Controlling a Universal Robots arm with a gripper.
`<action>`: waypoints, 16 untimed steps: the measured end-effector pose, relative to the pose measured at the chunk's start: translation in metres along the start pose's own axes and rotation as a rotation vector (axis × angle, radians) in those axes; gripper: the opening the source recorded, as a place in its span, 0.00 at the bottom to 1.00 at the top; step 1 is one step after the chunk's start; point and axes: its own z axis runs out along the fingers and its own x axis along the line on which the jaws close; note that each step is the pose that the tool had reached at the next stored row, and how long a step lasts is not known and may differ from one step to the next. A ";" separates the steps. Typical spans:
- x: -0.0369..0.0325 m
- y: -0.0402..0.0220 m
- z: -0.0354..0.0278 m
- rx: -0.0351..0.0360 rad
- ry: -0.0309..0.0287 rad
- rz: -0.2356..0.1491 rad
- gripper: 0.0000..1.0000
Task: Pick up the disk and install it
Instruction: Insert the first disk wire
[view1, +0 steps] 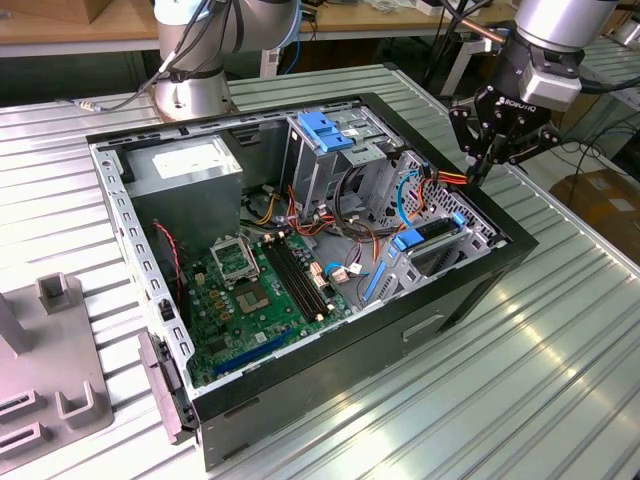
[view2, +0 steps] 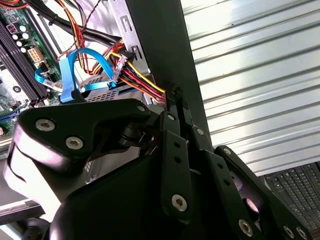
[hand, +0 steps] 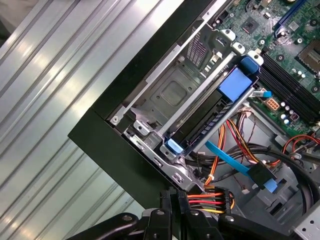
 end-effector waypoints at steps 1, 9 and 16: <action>-0.0001 0.0001 0.0001 0.0001 -0.0001 0.000 0.16; -0.0008 0.0008 0.0010 -0.0061 0.0011 0.080 0.16; -0.0097 0.0107 0.0005 -0.0061 0.0013 0.080 0.16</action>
